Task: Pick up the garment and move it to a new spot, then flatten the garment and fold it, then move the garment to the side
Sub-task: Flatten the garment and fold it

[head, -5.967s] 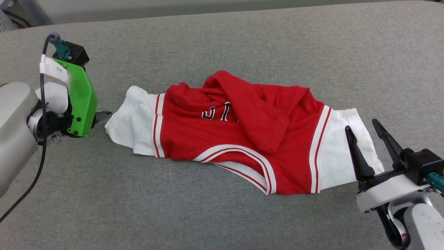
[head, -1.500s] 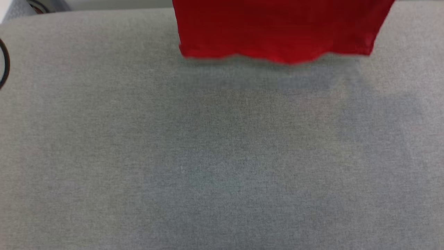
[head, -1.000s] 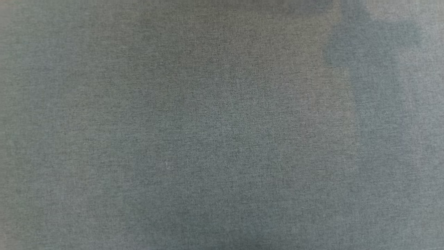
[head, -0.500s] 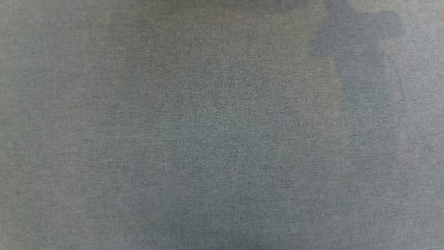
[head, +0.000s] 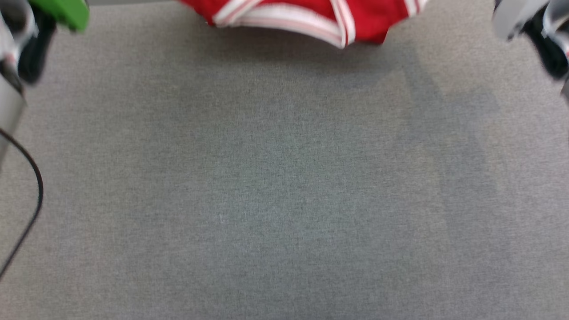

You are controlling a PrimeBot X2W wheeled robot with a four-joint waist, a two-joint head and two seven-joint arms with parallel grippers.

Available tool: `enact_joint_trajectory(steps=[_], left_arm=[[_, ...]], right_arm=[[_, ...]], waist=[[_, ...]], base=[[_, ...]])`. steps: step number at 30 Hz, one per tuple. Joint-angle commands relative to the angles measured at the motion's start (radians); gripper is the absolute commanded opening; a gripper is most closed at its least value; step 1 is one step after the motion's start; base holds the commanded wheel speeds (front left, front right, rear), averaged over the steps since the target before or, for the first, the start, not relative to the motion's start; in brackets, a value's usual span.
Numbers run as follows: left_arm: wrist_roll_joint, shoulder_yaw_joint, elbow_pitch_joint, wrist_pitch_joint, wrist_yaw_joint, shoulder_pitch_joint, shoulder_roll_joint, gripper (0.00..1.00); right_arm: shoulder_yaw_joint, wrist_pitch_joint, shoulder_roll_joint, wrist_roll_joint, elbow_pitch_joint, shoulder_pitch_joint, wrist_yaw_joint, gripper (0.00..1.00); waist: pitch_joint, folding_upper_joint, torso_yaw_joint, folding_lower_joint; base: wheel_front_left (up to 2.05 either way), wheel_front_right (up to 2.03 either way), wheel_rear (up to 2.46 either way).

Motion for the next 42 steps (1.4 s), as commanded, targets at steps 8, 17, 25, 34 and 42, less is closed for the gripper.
enact_joint_trajectory(steps=[8,17,25,34,42], left_arm=[[-0.014,0.162,-0.181,-0.009,0.078,0.383,0.053,0.0],[0.001,0.281,-0.343,-0.009,0.118,0.802,0.066,0.0],[0.003,0.34,-0.428,-0.009,0.171,1.078,0.081,0.0],[-0.043,0.347,-0.485,-0.009,0.213,1.297,0.111,0.0],[-0.05,0.325,-0.497,-0.009,0.223,1.375,0.081,0.0]], right_arm=[[0.036,-0.018,-0.057,0.069,-0.115,0.257,-0.001,0.0],[-0.05,-0.019,-0.124,0.051,-0.271,0.583,-0.001,0.0],[-0.166,-0.019,-0.139,-0.006,-0.381,0.897,-0.001,0.0],[-0.275,0.03,-0.147,-0.004,-0.417,1.149,-0.001,0.0],[-0.366,0.13,-0.16,0.0,-0.475,1.324,-0.001,0.0]], waist=[[-0.12,0.0,-0.008,0.0001],[-0.227,0.0,0.002,0.0001],[-0.283,0.0,0.009,0.0001],[-0.316,0.0,0.028,0.0001],[-0.31,0.0,0.053,0.0001]], base=[[0.0,0.0,0.0],[0.0,0.0,0.0],[0.0,0.0,0.0],[0.0,0.0,0.0],[0.0,0.0,0.0]])
